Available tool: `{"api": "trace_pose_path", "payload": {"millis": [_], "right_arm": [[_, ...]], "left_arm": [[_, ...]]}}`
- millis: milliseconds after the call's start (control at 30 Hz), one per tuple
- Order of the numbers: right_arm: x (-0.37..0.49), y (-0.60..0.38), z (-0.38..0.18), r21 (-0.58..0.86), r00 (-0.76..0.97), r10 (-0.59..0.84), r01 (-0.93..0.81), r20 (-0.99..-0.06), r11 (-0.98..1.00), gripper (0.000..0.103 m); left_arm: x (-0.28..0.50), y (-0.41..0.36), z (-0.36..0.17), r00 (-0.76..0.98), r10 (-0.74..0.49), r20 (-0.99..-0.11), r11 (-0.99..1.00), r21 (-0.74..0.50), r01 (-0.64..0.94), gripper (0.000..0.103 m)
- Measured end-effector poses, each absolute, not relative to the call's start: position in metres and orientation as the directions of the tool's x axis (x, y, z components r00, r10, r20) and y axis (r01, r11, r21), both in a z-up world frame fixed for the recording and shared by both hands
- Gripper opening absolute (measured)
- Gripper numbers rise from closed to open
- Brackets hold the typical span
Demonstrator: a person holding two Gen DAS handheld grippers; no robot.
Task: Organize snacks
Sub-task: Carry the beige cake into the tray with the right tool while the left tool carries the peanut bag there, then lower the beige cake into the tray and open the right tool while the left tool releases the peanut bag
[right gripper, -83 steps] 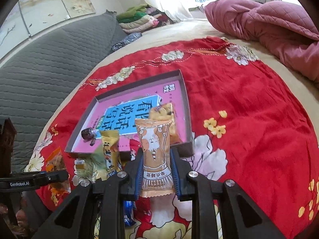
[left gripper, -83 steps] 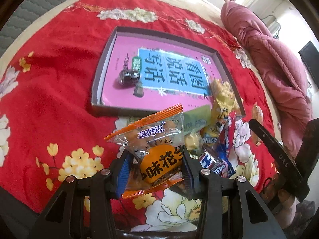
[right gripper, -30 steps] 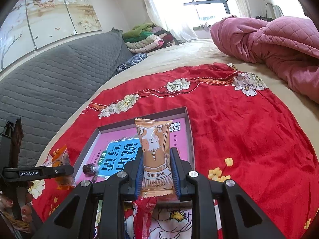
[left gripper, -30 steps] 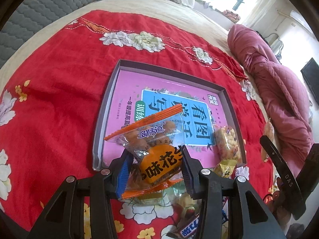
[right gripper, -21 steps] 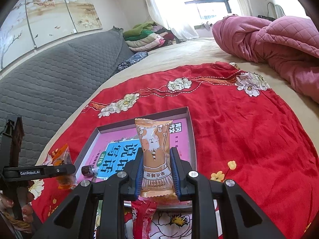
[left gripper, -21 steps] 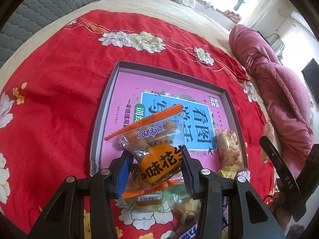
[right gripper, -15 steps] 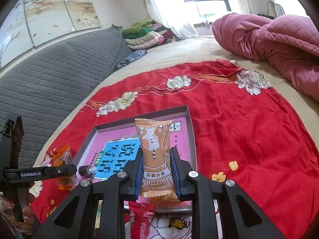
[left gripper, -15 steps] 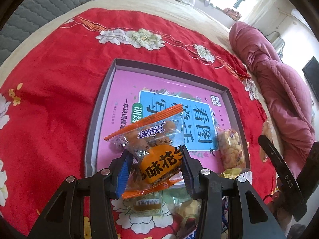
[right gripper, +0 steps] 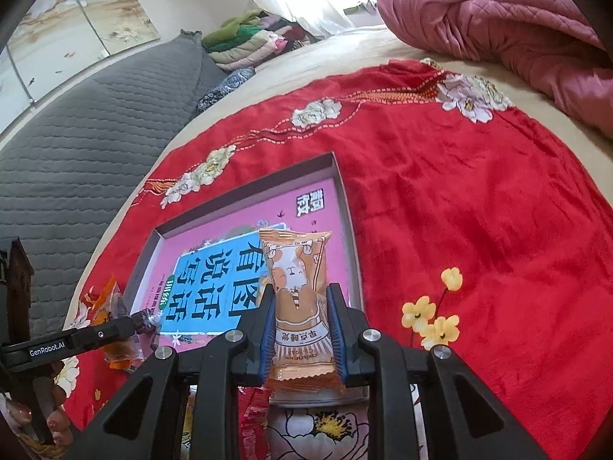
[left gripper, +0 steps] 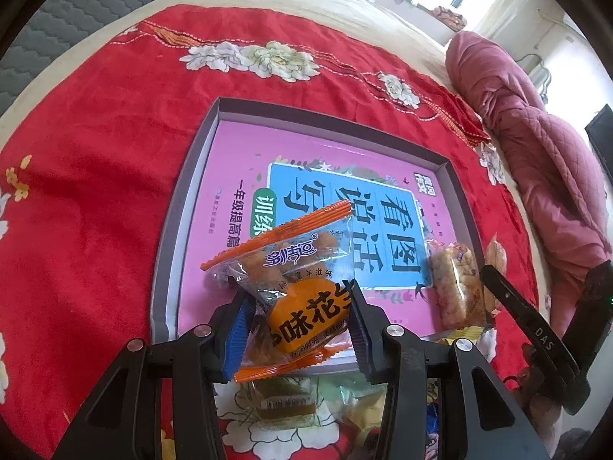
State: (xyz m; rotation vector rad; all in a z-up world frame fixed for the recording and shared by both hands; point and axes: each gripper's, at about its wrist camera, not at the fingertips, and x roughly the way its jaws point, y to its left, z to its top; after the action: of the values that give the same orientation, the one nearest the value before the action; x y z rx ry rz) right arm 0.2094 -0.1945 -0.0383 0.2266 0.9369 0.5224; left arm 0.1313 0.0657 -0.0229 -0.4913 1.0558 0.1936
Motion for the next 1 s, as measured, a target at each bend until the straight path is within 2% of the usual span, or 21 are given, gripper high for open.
{"api": "trace_pose_path", "payload": {"millis": [567,833,1000], "right_arm": [[0.208,-0.177,-0.049,0.444,0.414,0.572,-0.369,-0.708,0.816,0.026],[0.213,-0.189,-0.048,0.424,0.463,0.519,-0.301,-0.719,0.854,0.026],[0.211,-0.184,-0.048,0.367,0.473,0.486,-0.325,-0.735,0.871,0.026]], "left_arm": [[0.136,0.065,-0.034,0.463,-0.066,-0.884,0.881,-0.270,-0.389,0.048],[0.137,0.064,-0.038,0.451,-0.071,-0.890,0.879,-0.269,-0.393,0.048],[0.139,0.062,-0.041,0.443,-0.075,-0.893,0.881,-0.267,-0.390,0.048]]}}
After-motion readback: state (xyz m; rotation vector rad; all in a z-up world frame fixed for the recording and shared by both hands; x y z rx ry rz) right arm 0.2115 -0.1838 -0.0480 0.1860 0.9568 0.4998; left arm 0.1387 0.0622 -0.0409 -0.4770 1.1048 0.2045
